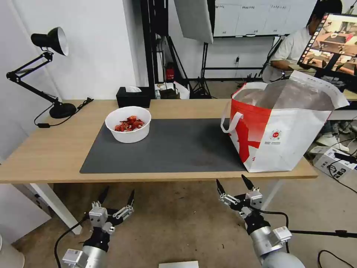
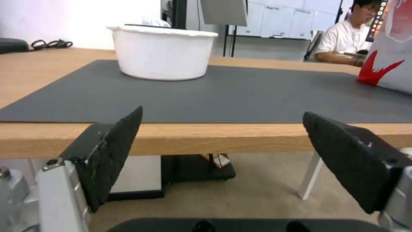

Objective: Pick up the trash from the table and place it into the takeout bag.

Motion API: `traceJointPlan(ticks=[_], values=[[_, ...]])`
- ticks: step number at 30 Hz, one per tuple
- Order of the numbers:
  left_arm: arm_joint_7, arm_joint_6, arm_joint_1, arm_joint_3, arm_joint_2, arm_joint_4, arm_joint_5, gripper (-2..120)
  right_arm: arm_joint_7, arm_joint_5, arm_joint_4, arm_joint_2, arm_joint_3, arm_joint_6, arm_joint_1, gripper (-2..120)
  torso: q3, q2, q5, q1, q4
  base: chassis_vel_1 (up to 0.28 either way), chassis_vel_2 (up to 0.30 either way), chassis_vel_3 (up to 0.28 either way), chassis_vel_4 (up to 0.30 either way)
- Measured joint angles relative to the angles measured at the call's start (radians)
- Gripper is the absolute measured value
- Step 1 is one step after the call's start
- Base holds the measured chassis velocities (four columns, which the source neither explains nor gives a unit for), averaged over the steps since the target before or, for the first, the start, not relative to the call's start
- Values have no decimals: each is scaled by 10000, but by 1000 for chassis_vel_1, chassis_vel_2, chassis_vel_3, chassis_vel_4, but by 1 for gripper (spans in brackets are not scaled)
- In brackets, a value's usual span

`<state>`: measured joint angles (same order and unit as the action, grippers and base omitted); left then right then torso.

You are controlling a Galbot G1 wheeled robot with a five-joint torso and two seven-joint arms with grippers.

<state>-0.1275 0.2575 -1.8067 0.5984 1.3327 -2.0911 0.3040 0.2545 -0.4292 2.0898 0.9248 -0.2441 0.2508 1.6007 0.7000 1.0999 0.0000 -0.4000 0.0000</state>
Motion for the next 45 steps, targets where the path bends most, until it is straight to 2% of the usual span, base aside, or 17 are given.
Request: traceJointPlan(ticks=[8, 15, 17, 19, 21, 23, 25, 26, 29, 30, 32, 33, 34, 36, 37, 40, 45], values=[[4, -50, 81, 64, -109, -39, 174, 100, 8, -9, -3, -13, 11, -38, -14, 100, 1, 0, -2, 0, 0, 0, 0, 0, 0], [125, -379, 241, 563, -912, -369, 898, 100, 11, -18, -2, -17, 16, -46, -19, 100, 0, 0, -1, -1, 0, 0, 0, 0, 0], [289, -584, 387, 780, -1353, -474, 1316, 100, 12, -21, 0, -19, 18, -48, -21, 100, 0, 0, -2, 0, 1, 0, 0, 0, 0], [308, -618, 418, 813, -1434, -484, 1383, 100, 11, -21, 0, -19, 18, -49, -21, 100, 0, 0, -2, 0, 1, 0, 0, 0, 0], [520, -871, 704, 976, -2099, -515, 1865, 100, 12, -25, 2, -19, 19, -51, -23, 100, 0, 0, -3, 0, 1, 0, 0, 0, 0], [603, -960, 828, 1025, -2382, -515, 2060, 100, 12, -26, 2, -19, 20, -52, -24, 100, 0, 0, -2, 0, 0, 0, 0, 0, 0], [766, -1142, 1107, 1189, -3137, -459, 2527, 100, 14, -29, 4, -20, 19, -53, -26, 100, 1, 1, -3, -1, -2, 0, 0, 0, 0], [766, -1142, 1107, 1189, -3137, -459, 2527, 100, 14, -29, 4, -20, 19, -53, -26, 100, 1, 1, -3, -1, -2, 0, 0, 0, 0], [954, -1396, 1522, 1476, -4266, -305, 3276, 100, 12, -30, 7, -21, 21, -56, -28, 100, 1, 0, -3, 0, 3, 0, 0, 0, 0], [954, -1396, 1522, 1476, -4266, -305, 3276, 100, 12, -30, 7, -21, 21, -56, -28, 100, 1, 0, -3, 0, 3, 0, 0, 0, 0], [1095, -1543, 1970, 1441, -4984, -110, 3708, 100, 13, -31, 8, -20, 21, -58, -29, 100, 1, 0, -3, -1, 0, 0, 0, 0, 0], [1158, -1621, 2317, 1313, -5450, 47, 3963, 100, 12, -32, 9, -20, 21, -59, -29, 100, 1, 0, -2, -1, 0, 0, 0, 0, 0], [1158, -1621, 2317, 1313, -5450, 47, 3963, 100, 12, -32, 9, -20, 21, -59, -29, 100, 1, 0, -2, -1, 0, 0, 0, 0, 0], [1287, -1737, 3091, 892, -6215, 442, 4436, 100, 11, -32, 11, -21, 21, -59, -31, 100, 1, 0, -1, -1, -1, 0, 0, 0, 0], [1287, -1737, 3091, 892, -6215, 442, 4436, 100, 11, -32, 11, -21, 21, -59, -31, 100, 1, 0, -1, -1, -1, 0, 0, 0, 0], [1398, -1841, 4337, 43, -6995, 1024, 5024, 100, 7, -32, 14, -21, 22, -60, -30, 100, 1, 0, -2, -2, 1, 0, 0, 0, 0], [1559, -2057, 5514, -639, -7520, 1629, 5891, 100, 9, -32, 18, -21, 21, -60, -31, 100, 2, -1, 0, -3, -7, 0, 0, 0, 0]])
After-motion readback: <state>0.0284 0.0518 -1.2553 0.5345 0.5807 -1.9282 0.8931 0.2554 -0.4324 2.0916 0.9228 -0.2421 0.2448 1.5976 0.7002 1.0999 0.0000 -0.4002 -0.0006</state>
